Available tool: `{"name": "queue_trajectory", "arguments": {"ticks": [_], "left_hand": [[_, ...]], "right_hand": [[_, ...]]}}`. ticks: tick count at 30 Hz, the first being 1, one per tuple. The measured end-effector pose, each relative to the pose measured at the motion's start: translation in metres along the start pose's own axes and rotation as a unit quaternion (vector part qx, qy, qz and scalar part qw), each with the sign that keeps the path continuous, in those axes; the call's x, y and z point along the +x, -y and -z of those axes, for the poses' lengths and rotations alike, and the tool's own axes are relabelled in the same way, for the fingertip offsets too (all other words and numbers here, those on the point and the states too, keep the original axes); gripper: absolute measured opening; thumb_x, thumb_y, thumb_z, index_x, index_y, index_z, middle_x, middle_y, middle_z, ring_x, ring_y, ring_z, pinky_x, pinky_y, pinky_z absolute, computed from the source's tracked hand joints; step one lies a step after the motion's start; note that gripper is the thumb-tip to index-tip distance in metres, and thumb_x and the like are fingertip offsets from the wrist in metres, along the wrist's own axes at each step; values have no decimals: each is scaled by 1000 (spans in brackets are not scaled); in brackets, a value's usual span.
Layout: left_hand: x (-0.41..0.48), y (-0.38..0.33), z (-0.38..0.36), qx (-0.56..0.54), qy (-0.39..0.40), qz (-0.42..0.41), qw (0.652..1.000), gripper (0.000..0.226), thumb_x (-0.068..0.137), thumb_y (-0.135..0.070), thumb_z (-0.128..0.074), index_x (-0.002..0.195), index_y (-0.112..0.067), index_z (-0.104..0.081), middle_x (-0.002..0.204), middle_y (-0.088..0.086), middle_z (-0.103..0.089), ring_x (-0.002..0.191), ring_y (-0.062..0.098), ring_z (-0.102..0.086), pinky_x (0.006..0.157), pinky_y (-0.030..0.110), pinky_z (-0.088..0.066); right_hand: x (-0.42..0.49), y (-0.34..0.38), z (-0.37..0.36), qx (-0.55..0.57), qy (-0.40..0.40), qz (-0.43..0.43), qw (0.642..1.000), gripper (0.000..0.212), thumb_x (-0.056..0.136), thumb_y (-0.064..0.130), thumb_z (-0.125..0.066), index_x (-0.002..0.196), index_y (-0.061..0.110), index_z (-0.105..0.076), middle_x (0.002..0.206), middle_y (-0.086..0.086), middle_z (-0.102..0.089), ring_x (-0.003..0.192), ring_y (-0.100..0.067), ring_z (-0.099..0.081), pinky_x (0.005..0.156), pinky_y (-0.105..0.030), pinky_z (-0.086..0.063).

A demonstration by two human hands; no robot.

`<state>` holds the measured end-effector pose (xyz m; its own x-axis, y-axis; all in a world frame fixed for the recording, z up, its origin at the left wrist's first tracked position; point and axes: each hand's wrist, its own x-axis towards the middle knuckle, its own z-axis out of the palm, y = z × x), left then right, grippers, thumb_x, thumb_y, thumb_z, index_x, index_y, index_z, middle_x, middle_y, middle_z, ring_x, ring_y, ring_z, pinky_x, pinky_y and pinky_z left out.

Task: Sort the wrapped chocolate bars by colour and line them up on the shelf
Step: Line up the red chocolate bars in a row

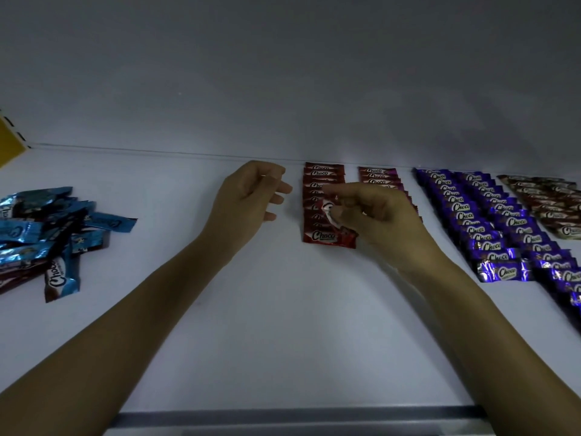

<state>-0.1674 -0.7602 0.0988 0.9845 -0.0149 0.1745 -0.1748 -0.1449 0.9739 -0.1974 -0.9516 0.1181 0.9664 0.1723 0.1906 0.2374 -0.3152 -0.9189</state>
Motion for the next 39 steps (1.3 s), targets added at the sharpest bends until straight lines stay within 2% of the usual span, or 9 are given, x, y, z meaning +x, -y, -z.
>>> {"name": "queue_trajectory", "arguments": {"ticks": [2,6,9,14,21,26,31,33,39], "left_hand": [[1,0,0,-16,-7,15,1000,15,100,-20,-46,106,-17,-59,91,-6,-68,80,7,-63,67,23,-53],[3,2,1,-25,-24,21,999,13,100,-18,-46,104,-17,-59,90,-5,-68,81,9,-62,68,24,-52],[4,7,2,2,-24,0,1000,12,99,-17,-48,105,-16,-59,91,-5,-67,81,9,-61,67,25,-51],[5,20,5,204,-26,-107,973,18,96,-20,-53,111,-15,-62,96,-3,-68,86,5,-61,77,17,-48],[6,23,3,266,-43,-129,954,19,96,-21,-56,110,-11,-64,93,-4,-65,86,10,-59,71,3,-39],[-1,19,5,289,-58,-134,946,19,96,-18,-55,110,-10,-64,95,-4,-64,86,8,-57,71,-1,-36],[-32,16,22,369,-44,-152,916,24,96,-27,-50,113,-16,-62,105,-4,-65,100,16,-58,84,31,-49],[-47,13,36,420,-46,-147,895,26,96,-29,-52,118,-18,-61,115,-2,-62,109,17,-53,88,33,-47],[-100,13,96,537,-111,-126,827,60,82,-56,-40,126,-18,-56,136,8,-51,123,31,-46,96,46,-39]], "right_hand": [[0,-2,2,-61,26,11,998,34,82,2,-69,99,31,-63,80,2,-69,73,-23,-63,63,-18,-48],[-3,-5,4,-129,85,9,988,18,77,6,-75,86,20,-70,72,15,-68,63,3,-62,59,-5,-42],[-2,-9,3,-169,95,15,981,12,78,11,-76,85,21,-74,73,21,-64,68,8,-60,62,-4,-41],[3,-18,-1,-234,58,65,968,11,75,18,-78,85,23,-76,82,14,-60,76,-4,-56,70,-18,-45],[7,-23,-5,-272,41,93,957,9,74,22,-79,80,22,-73,79,17,-54,81,-11,-54,75,-31,-47],[3,-20,4,-205,-3,67,976,13,79,19,-75,71,17,-65,76,7,-60,63,4,-51,57,-10,-38],[0,-7,1,-175,-26,92,980,9,83,14,-68,77,9,-66,77,1,-66,65,-1,-57,61,-20,-48],[3,5,-18,-178,12,119,977,7,84,15,-67,79,10,-66,79,2,-68,71,-11,-62,68,-29,-52],[22,42,-121,-92,140,101,981,16,87,22,-65,101,15,-64,98,0,-64,89,-12,-58,83,-25,-46]]}}
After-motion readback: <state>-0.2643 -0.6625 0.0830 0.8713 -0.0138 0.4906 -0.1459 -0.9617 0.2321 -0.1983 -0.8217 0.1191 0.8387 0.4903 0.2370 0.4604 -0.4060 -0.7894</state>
